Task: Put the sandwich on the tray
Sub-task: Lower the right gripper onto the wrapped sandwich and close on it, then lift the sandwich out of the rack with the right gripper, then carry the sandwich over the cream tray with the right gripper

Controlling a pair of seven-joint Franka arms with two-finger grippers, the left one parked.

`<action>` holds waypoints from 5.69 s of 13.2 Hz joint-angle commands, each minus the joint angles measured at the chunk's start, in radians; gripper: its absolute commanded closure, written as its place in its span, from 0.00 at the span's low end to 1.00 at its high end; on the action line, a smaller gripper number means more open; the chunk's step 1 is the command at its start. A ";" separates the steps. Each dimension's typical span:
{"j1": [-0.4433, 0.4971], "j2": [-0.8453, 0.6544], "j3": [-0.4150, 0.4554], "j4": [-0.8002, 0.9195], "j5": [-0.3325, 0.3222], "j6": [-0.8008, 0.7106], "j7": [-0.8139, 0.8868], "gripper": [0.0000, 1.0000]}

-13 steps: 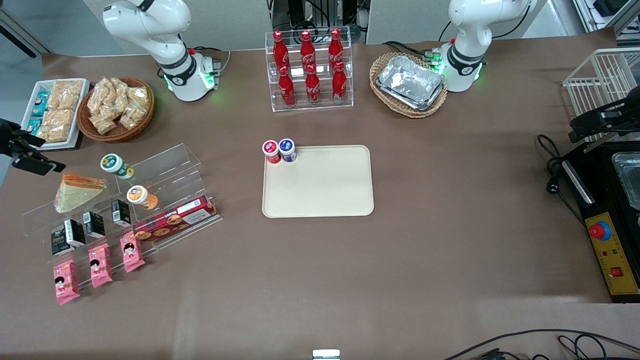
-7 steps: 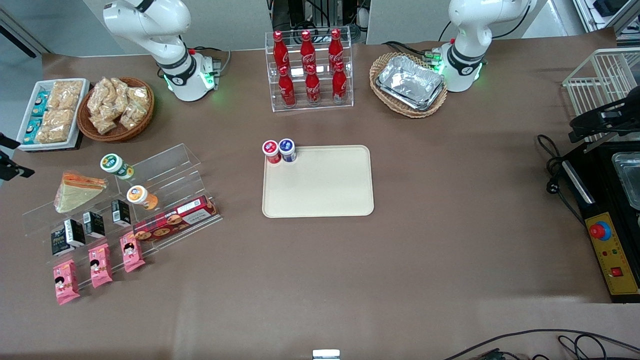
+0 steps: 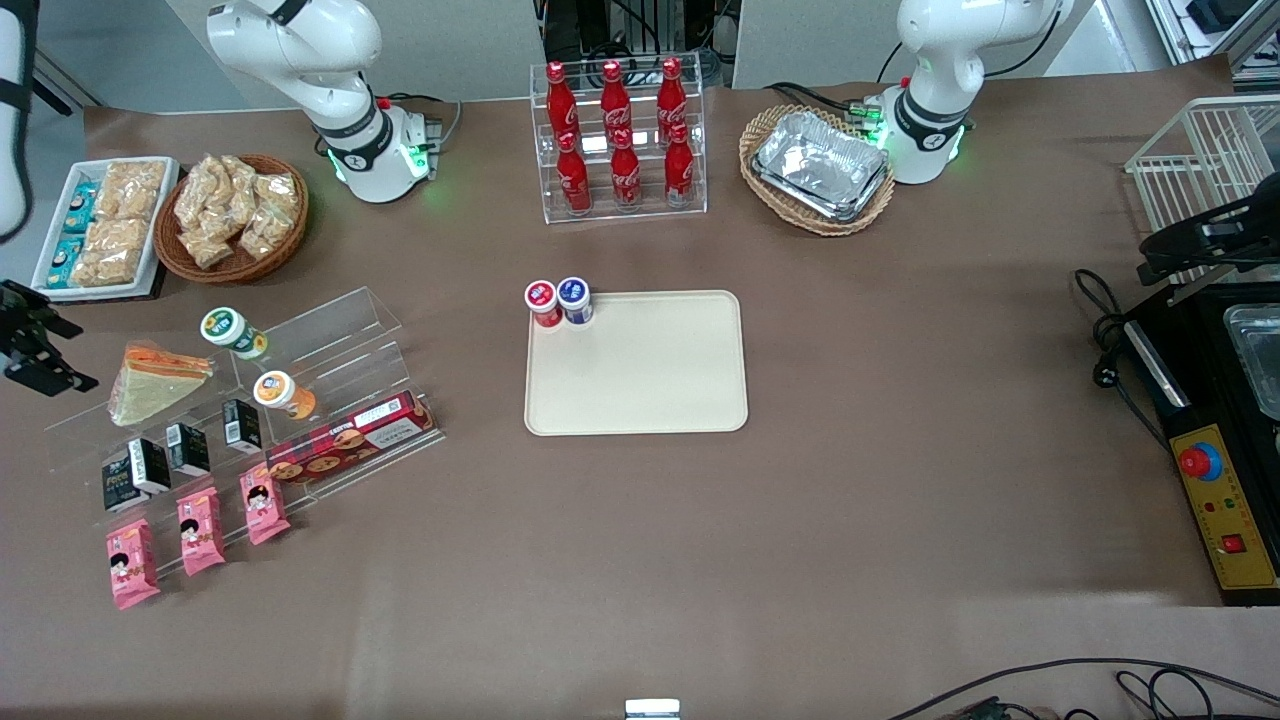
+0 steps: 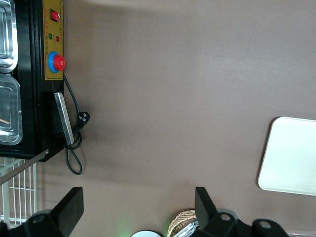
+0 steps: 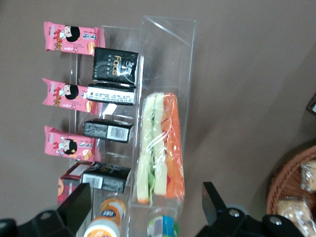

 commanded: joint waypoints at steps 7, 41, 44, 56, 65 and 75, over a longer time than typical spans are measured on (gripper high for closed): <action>0.014 0.021 0.003 -0.145 -0.010 0.170 0.006 0.00; 0.185 0.026 0.524 0.313 -0.027 -0.382 -0.412 0.66; 0.186 0.034 0.592 0.313 -0.029 -0.381 -0.624 0.66; 0.341 0.161 0.727 0.315 -0.076 -0.272 -0.982 0.65; 0.545 0.380 0.727 0.333 -0.162 -0.045 -0.988 0.65; 0.573 0.596 0.720 0.410 -0.349 0.115 -1.017 0.65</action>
